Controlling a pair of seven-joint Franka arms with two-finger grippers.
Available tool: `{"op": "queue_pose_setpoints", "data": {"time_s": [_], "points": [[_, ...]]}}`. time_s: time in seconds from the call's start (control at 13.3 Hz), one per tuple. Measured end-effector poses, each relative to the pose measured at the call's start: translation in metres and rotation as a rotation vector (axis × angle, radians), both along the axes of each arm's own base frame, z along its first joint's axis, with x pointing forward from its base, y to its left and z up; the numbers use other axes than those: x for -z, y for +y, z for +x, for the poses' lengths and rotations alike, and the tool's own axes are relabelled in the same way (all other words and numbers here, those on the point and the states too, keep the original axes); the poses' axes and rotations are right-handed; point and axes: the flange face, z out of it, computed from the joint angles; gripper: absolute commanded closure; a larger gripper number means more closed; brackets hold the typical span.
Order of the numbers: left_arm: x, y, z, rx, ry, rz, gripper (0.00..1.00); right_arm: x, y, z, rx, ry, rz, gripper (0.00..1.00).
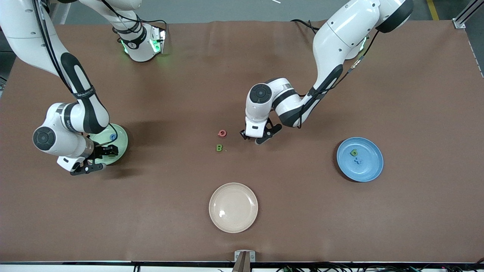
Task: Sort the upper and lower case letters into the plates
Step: 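Place the Z on the green plate while the left gripper reaches the blue m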
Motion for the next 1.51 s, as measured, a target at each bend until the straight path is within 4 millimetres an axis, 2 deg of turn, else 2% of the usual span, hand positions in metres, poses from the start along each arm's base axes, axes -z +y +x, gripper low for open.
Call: {"op": "queue_pose_setpoints", "data": {"time_s": [0.08, 0.23, 0.38, 0.45, 0.75, 0.98, 1.06, 1.13, 1.51], "points": [[0.0, 0.0, 0.0, 0.0, 0.0, 0.001, 0.37, -0.023, 0.01, 0.002, 0.008, 0.0, -0.003, 0.0], [0.0, 0.0, 0.0, 0.0, 0.001, 0.002, 0.4, -0.073, 0.056, -0.001, 0.079, 0.013, -0.025, 0.0], [0.001, 0.0, -0.001, 0.001, 0.004, 0.005, 0.39, -0.104, 0.125, -0.013, 0.162, 0.026, -0.058, 0.0], [0.002, 0.001, -0.001, 0.001, 0.006, 0.008, 0.39, -0.107, 0.163, -0.021, 0.203, 0.03, -0.073, 0.0], [0.008, 0.002, -0.002, 0.0, 0.015, 0.013, 0.41, -0.094, 0.306, -0.06, 0.324, -0.008, -0.044, 0.0], [0.009, 0.002, -0.002, 0.0, 0.016, 0.013, 0.6, -0.065, 0.381, -0.087, 0.381, -0.064, -0.007, 0.0], [0.008, 0.001, -0.002, 0.0, 0.015, 0.011, 0.65, -0.052, 0.397, -0.094, 0.391, -0.072, 0.0, 0.0], [0.006, 0.0, -0.001, 0.0, 0.012, 0.009, 0.65, -0.039, 0.407, -0.098, 0.395, -0.072, 0.001, 0.0], [0.005, 0.0, -0.002, -0.003, 0.027, 0.037, 0.65, -0.001, 0.437, -0.097, 0.406, -0.087, 0.023, 0.0]]}}
